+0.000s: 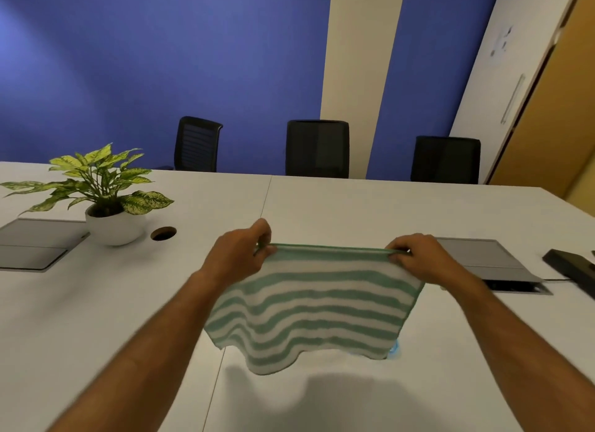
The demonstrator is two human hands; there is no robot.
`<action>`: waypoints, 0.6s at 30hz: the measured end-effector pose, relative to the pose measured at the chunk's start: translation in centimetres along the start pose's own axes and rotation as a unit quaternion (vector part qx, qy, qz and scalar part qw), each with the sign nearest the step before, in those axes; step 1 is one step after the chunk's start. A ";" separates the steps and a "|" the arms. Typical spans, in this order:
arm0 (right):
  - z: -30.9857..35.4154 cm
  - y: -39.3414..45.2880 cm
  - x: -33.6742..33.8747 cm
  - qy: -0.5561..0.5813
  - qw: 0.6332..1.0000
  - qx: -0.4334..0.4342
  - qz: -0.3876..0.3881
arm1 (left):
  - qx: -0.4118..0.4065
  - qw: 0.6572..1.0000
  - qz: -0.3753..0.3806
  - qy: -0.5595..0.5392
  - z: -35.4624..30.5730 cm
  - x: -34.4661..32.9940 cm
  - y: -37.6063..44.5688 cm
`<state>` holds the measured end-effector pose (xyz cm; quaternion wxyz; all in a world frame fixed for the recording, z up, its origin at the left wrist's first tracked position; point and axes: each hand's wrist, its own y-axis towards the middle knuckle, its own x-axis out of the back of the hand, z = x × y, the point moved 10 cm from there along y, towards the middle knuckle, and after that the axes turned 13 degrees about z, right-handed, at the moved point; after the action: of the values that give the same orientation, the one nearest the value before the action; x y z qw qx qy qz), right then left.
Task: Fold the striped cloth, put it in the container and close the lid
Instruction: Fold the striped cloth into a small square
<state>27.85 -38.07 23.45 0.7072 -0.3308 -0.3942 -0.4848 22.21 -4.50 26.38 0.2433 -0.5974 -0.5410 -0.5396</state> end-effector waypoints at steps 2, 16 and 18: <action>-0.3 0.0 1.3 0.002 1.000 -0.006 -0.007 | -0.040 0.998 0.012 0.038 -1.3 0.8 0.7; 2.4 -1.7 6.0 0.086 0.988 0.012 -0.127 | 0.098 0.983 0.156 0.008 -1.7 0.8 4.3; 3.3 -1.5 5.4 0.037 0.993 -0.001 -0.108 | 0.101 0.984 0.144 -0.022 -2.8 1.7 4.8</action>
<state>26.81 -38.05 29.89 0.6646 -0.2685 -0.4004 -0.5709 25.22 -7.69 30.14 0.3656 -0.6529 -0.5066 -0.4282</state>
